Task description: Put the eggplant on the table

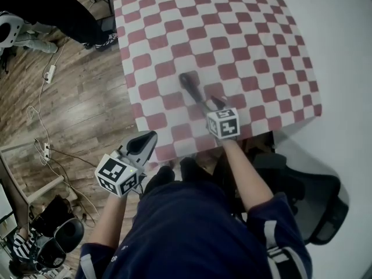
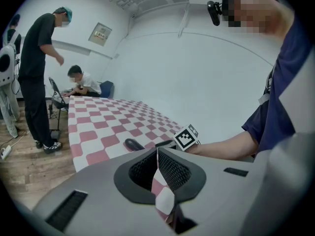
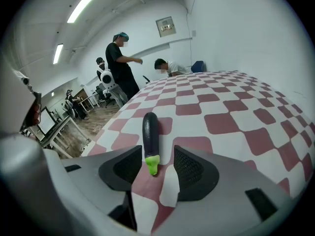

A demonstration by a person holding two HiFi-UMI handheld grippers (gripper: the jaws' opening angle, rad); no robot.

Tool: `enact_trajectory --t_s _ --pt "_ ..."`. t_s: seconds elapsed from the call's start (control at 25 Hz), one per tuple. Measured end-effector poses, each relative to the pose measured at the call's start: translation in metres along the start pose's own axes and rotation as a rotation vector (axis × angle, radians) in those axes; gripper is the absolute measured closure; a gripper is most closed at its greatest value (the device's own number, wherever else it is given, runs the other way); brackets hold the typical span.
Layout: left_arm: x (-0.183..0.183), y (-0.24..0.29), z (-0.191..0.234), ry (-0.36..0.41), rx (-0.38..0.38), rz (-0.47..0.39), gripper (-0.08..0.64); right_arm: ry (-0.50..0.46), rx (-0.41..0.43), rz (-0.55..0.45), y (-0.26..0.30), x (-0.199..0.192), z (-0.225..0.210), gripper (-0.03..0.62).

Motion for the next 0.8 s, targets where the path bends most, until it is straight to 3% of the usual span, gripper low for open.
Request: enact_trajectory --t_s 0.2,0.56,0.8 --pt "0.011 -0.009 -0.001 0.034 -0.033 -0.038 0.528 0.027 -0.020 -0.066 -0.040 0.013 0.007 0.388" --pt "0.018 -0.036 -0.008 0.082 -0.091 -0.094 0.528 0.032 0.007 -0.175 -0.110 0.028 0.057 0.394" --pt "0.026 -0.053 -0.013 0.110 -0.130 -0.132 0.528 -0.004 0.034 -0.270 -0.152 0.044 0.099 0.445"
Point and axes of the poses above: the fingertips, and each gripper's own axes: y forward along the fingers, z to its left, x out of its top, the point moved 6 cm from there along -y, backward along the fingers, and after that the axes turned 4 degrees about -z, right-handed, at the moved point
